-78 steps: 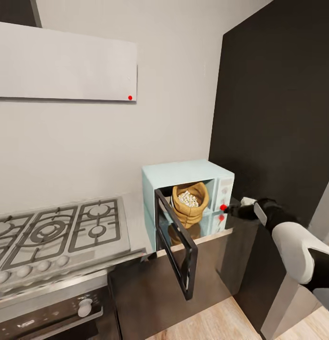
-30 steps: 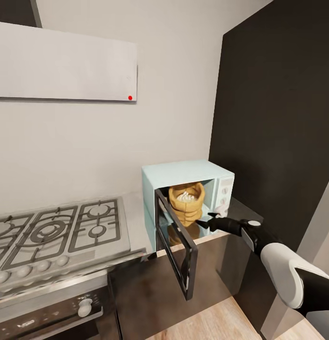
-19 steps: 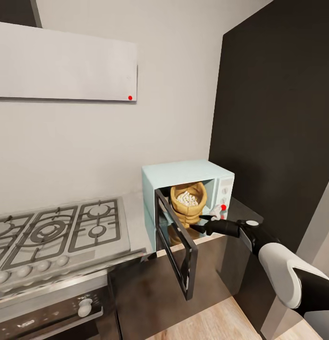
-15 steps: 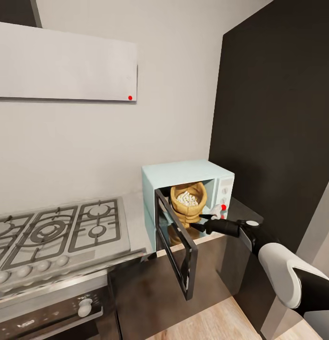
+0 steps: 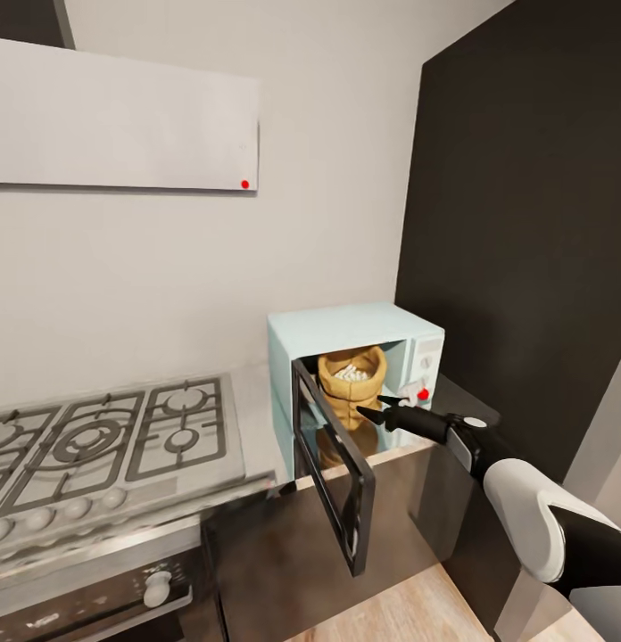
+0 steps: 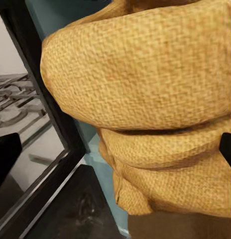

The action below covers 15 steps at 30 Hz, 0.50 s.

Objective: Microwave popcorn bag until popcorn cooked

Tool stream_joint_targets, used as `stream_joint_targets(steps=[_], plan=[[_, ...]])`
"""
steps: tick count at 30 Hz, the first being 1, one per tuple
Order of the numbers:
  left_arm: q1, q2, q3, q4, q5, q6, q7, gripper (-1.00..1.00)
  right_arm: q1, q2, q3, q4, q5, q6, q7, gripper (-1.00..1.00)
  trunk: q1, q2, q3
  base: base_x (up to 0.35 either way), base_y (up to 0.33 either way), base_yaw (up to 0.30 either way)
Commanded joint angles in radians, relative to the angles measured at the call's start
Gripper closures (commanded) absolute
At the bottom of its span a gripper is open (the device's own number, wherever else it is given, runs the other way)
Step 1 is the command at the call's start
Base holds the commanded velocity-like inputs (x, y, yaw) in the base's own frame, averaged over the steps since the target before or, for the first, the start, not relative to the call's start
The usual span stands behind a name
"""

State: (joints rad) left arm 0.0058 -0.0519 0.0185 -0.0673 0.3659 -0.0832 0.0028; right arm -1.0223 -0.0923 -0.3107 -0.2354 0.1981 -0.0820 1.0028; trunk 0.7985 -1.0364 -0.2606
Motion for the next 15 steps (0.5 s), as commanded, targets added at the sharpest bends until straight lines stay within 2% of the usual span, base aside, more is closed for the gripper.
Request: stream_joint_targets(steps=[1, 15], plan=[[0.0, 0.0, 0.001, -0.002, 0.004, -0.001, 0.0, -1.0, -0.001, 0.0, -0.007, 0.001, 0.011, -0.009, 0.002, -1.0, 0.0, -0.001, -0.001, 0.185, 0.0, 0.0], [0.0, 0.0, 0.001, -0.002, 0.005, -0.001, 0.0, -1.0, -0.001, 0.019, -0.007, 0.019, 0.016, -0.01, -0.026, -1.0, 0.0, -0.001, -0.001, 0.199, 0.0, 0.0]])
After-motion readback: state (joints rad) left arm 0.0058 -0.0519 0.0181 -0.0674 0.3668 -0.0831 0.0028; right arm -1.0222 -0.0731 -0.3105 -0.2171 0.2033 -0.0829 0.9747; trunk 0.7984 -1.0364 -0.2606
